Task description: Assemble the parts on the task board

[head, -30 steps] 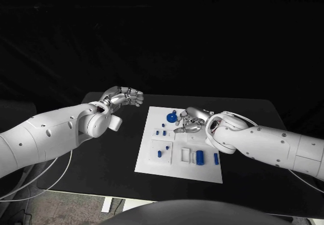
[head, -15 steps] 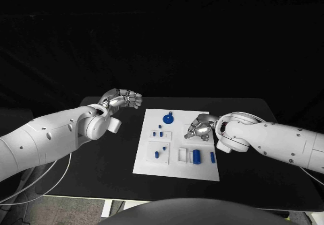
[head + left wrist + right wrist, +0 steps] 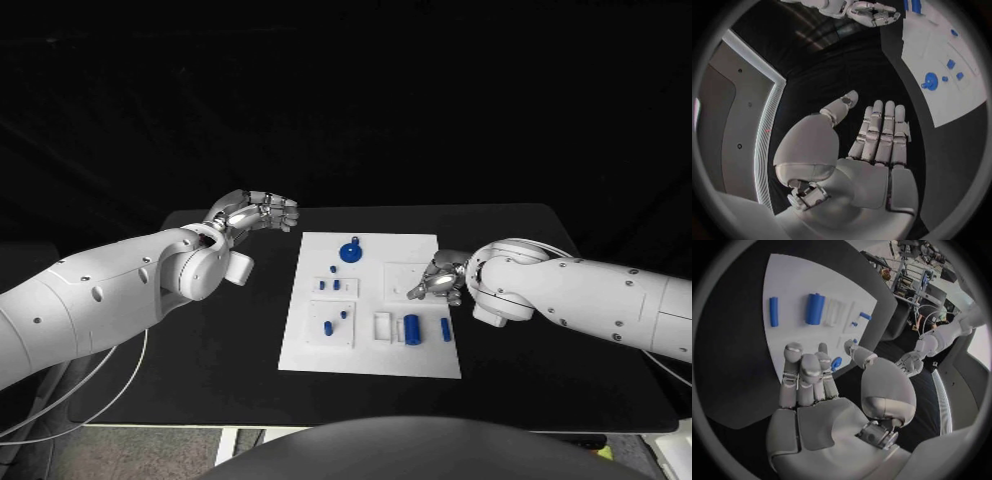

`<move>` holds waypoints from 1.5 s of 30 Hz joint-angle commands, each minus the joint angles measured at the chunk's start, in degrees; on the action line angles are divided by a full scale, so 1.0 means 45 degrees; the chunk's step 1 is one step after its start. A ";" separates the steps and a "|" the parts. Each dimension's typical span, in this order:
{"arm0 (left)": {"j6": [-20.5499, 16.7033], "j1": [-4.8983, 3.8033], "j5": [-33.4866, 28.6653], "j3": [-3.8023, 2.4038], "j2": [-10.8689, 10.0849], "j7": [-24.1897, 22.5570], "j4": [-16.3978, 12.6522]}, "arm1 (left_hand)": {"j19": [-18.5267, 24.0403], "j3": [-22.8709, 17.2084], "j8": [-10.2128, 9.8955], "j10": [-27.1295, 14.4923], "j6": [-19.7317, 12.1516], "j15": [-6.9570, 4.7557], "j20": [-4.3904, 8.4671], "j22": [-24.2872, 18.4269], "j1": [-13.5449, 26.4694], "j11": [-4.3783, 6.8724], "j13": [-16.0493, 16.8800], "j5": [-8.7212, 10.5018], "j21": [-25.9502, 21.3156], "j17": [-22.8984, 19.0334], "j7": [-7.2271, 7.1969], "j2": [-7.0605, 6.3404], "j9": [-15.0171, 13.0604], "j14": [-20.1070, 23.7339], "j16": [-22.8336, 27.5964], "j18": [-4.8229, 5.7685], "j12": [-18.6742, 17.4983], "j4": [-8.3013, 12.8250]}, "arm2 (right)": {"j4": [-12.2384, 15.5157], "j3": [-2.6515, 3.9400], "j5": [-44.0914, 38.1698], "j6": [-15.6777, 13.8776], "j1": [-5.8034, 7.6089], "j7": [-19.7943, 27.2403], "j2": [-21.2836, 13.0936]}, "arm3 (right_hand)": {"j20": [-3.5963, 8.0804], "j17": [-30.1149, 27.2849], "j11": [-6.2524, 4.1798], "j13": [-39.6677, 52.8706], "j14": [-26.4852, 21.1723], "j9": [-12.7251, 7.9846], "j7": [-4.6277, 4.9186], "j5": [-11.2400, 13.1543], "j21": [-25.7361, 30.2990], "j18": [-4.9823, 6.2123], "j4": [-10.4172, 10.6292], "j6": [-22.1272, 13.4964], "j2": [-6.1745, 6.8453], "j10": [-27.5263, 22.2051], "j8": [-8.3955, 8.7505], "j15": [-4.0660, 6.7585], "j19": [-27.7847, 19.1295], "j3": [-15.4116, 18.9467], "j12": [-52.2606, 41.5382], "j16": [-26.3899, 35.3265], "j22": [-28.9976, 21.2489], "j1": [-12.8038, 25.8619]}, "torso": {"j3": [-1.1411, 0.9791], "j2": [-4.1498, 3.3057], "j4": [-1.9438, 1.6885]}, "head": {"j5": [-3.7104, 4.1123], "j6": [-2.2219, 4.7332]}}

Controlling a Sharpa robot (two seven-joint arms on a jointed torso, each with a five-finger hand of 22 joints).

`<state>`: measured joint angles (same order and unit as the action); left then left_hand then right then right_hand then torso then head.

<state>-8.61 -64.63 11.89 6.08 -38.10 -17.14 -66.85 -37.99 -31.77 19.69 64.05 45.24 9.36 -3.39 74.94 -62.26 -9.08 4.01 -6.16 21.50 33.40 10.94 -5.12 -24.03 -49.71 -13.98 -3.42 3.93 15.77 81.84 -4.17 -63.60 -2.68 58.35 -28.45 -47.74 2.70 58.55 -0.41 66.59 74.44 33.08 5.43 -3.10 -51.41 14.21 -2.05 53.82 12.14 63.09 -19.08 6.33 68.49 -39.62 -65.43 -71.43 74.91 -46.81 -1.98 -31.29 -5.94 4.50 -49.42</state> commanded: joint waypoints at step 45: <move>0.0290 0.0109 -0.0101 -0.0001 -0.0082 -0.0177 -0.0006 | -0.0009 0.0031 0.0046 -0.0097 -0.0134 0.0023 -0.0069 0.0249 0.0144 -0.0010 0.0001 -0.0034 -0.0082 -0.0029 -0.0012 0.0058 0.0017 -0.0043 0.0092 -0.0098 0.0033 -0.0003 | -0.1892 -0.0066 0.0209 -0.0033 -0.1611 -0.0391 0.1519 | 0.0279 0.0204 -0.0004 0.0404 0.0066 0.0171 0.0125 0.0061 -0.0371 0.0176 -0.0204 0.0127 -0.0070 0.0297 0.0102 0.0061 -0.0008 -0.0167 -0.0264 -0.0093 0.0274 0.0157 | 0.0107 0.0049 0.0069 | 0.0126 -0.0130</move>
<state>-8.14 -64.13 11.79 6.10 -38.42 -17.22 -66.77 -37.99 -31.77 19.69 64.05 45.08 9.37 -3.39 74.92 -62.03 -9.08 4.01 -6.16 21.50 33.36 10.78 -4.89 -24.03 -49.71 -13.74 -3.02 3.93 15.77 73.39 -4.32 -61.83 -2.43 51.35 -30.39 -40.84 3.67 59.42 -0.41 68.36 74.67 33.77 5.82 -3.11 -52.86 13.27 -2.54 54.01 12.26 63.90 -18.62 6.13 68.48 -40.38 -66.26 -71.66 74.91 -45.82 -1.55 -31.04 -5.59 5.11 -49.99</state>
